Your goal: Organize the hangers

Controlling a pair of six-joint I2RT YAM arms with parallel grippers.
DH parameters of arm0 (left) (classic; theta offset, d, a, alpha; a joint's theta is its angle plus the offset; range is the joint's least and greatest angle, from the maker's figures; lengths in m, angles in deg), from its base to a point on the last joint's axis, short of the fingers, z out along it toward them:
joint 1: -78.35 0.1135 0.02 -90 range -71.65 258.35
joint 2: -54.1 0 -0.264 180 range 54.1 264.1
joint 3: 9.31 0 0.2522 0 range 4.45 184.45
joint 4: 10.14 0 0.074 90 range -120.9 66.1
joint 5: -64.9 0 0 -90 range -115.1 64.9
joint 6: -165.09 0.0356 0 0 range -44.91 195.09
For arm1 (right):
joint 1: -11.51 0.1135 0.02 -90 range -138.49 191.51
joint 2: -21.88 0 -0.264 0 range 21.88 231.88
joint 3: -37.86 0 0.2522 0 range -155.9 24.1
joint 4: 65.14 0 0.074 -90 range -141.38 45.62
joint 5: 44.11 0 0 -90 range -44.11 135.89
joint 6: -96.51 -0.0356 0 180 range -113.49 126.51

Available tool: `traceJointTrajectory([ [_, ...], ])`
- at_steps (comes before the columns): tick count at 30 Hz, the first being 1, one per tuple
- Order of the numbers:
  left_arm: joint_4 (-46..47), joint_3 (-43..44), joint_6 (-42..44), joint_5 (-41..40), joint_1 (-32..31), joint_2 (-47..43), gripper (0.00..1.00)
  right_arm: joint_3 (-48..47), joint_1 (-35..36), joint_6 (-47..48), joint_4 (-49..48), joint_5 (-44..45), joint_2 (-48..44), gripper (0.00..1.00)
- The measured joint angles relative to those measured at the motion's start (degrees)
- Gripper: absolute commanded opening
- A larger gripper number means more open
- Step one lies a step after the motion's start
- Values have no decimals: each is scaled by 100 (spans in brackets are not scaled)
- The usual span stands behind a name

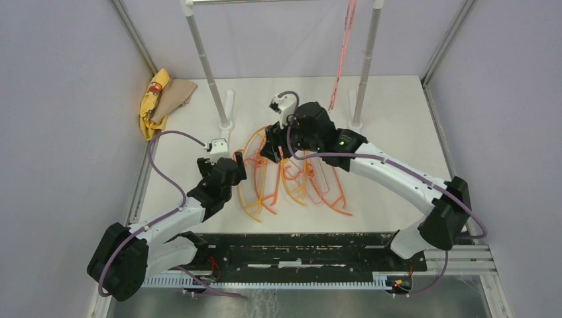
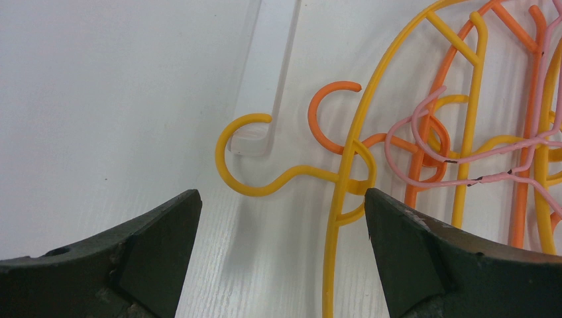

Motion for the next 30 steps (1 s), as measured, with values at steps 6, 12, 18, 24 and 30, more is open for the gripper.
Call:
traceJointTrajectory([
  [6,0,0,-61,-26,0,2,100,70,208,520,603,387,986,54],
  [12,0,-2,-79,-31,0,2,100,533,168,837,844,1019,1663,51],
  [18,0,0,-83,-31,0,-4,100,608,13,1005,901,1340,2022,51],
  [24,0,0,-92,-31,0,-26,100,651,-160,1045,774,1419,2107,47],
  [30,-2,0,-92,-33,0,-37,100,660,-212,1038,686,1250,2334,43],
])
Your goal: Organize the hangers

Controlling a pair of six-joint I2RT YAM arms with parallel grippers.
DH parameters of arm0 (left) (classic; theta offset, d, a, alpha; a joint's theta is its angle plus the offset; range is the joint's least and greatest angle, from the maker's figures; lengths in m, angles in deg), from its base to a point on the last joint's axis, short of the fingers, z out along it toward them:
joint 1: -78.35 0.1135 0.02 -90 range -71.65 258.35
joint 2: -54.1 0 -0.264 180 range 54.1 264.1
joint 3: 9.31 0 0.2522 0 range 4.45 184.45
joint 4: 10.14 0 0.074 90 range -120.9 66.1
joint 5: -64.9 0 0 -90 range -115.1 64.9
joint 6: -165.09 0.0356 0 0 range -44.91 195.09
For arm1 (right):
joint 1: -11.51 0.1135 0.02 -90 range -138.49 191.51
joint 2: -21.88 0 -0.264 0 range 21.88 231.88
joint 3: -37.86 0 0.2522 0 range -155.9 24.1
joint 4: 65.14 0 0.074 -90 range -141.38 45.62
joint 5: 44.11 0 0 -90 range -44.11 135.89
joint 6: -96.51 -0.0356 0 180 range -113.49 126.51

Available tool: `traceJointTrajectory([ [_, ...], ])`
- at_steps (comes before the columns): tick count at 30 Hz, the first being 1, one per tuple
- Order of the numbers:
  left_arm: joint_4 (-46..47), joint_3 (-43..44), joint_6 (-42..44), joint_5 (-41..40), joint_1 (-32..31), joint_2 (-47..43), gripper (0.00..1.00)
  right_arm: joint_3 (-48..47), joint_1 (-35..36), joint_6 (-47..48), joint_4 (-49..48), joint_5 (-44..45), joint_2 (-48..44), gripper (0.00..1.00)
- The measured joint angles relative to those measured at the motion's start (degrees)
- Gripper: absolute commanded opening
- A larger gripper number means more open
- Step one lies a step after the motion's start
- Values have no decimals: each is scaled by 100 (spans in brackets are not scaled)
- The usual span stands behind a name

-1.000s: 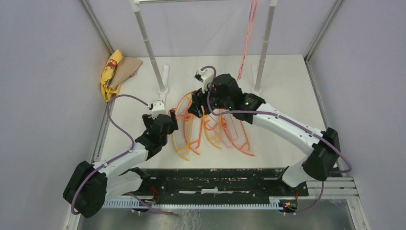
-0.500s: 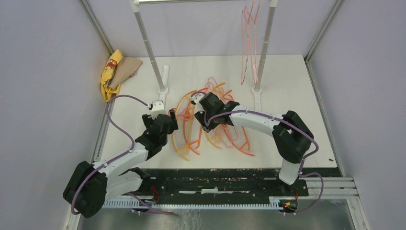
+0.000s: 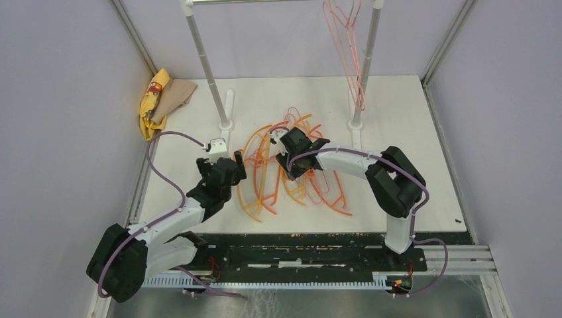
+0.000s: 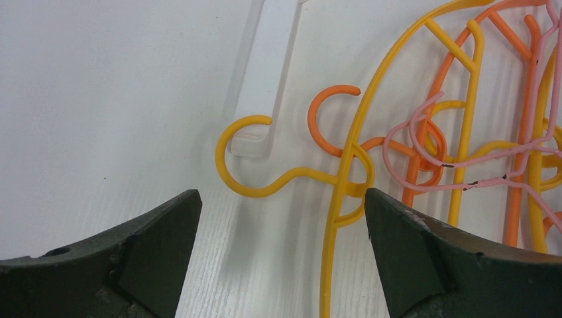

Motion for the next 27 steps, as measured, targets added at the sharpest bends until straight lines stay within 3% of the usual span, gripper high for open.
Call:
traceJointTrajectory([
  [4,0,0,-2,0,0,-55,100,37,0,-4,-24,-103,105,31],
  [9,0,0,-2,0,0,-68,100,59,-9,-37,-33,-195,122,1],
  [27,-7,-55,-66,-105,0,-227,100,553,-212,-404,2,-496,-1370,1],
])
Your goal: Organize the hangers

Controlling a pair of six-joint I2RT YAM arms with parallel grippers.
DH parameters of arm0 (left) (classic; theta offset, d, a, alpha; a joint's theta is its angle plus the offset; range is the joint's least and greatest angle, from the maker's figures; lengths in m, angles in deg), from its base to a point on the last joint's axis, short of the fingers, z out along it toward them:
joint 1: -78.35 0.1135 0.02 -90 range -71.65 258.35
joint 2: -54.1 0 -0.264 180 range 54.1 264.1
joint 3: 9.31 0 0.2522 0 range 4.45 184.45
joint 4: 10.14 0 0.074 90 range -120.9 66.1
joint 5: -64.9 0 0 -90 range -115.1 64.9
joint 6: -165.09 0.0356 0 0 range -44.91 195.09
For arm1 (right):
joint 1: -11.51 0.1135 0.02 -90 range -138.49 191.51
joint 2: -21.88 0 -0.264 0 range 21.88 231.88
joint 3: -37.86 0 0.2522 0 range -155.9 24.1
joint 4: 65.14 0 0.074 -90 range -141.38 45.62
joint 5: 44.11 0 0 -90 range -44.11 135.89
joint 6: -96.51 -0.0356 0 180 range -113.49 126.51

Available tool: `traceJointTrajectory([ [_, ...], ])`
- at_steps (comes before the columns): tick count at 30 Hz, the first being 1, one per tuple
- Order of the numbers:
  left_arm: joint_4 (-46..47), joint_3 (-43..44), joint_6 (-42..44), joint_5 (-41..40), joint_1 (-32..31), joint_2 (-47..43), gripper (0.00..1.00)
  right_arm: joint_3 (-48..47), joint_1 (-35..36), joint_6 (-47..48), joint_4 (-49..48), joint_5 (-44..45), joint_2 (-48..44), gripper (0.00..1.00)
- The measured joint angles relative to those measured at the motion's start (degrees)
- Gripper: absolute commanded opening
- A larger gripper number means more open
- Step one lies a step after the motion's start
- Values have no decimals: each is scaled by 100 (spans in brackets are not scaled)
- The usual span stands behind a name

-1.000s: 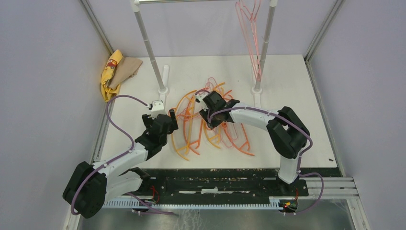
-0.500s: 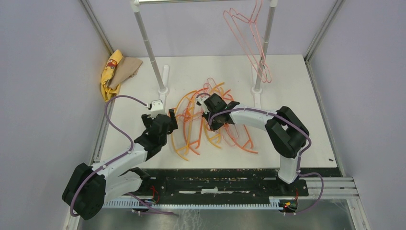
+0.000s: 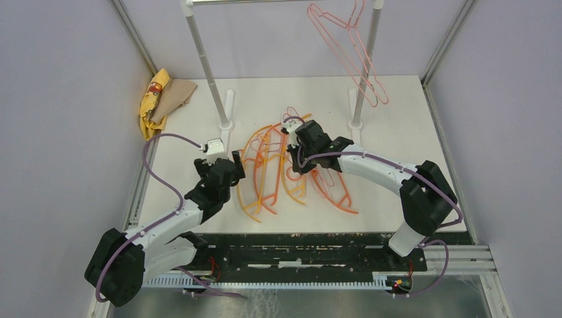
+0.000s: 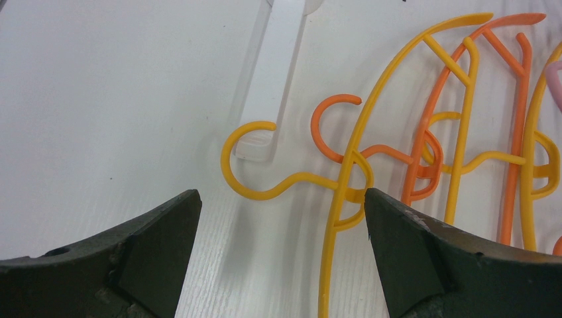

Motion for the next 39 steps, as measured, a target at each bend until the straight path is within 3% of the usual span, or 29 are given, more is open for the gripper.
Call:
traceJointTrajectory([
  [4,2,-2,-22,-42,0,-26,100,81,-11,-170,-96,-339,59,2],
  [10,2,-4,-24,-44,0,-28,100,131,-4,-350,-326,-584,363,38],
  [14,2,-4,-24,-44,0,-28,100,212,-7,-337,-400,-490,367,53],
  [26,2,-4,-24,-44,0,-28,100,-236,-35,280,-286,807,767,53],
  [39,2,-7,-24,-42,0,-28,100,-564,-122,844,-284,1274,1423,51],
])
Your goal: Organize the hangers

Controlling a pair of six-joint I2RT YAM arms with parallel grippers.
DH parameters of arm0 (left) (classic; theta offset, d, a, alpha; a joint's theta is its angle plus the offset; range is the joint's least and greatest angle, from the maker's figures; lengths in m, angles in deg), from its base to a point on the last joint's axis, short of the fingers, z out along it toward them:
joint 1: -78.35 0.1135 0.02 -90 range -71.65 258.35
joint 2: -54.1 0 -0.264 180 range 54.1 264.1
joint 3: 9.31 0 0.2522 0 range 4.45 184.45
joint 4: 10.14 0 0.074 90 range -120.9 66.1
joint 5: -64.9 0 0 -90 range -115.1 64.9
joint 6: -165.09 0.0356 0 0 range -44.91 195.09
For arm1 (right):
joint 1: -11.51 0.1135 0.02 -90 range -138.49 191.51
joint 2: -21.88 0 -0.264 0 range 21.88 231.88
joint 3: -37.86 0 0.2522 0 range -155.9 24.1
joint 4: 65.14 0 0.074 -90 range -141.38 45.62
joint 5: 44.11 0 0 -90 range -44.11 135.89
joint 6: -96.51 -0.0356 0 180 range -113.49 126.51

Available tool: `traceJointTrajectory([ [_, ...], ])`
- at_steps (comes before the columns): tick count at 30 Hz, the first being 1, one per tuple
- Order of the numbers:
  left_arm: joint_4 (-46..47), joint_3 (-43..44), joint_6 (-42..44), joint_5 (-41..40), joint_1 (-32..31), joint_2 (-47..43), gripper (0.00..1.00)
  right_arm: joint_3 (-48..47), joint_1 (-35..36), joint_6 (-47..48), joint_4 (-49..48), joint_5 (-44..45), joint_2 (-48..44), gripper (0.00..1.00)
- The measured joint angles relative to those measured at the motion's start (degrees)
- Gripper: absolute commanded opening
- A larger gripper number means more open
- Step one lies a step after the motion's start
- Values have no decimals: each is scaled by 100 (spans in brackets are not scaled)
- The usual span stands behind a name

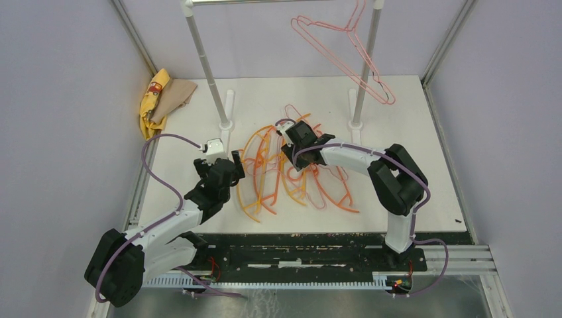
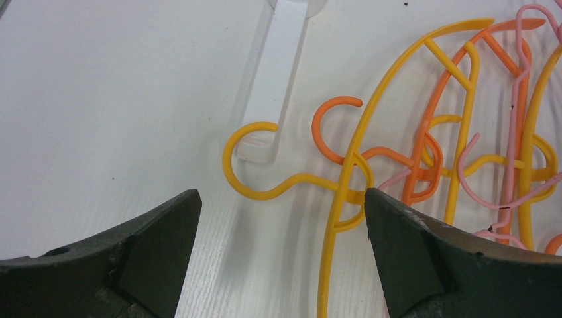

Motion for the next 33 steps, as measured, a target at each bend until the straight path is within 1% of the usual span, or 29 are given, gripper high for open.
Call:
traceJointTrajectory([
  [11,0,-2,0,0,0,2,100,-28,-107,72,-9,-37,-20,48],
  [20,0,-2,0,0,0,7,100,120,-122,76,-24,-26,-752,48],
  [23,0,-2,0,0,0,9,100,37,-188,92,-7,-57,-638,47],
  [29,-2,-2,0,0,0,7,99,-20,-509,118,13,-293,-90,46],
  [33,0,-2,0,0,0,7,99,-20,-658,122,9,-437,24,46],
])
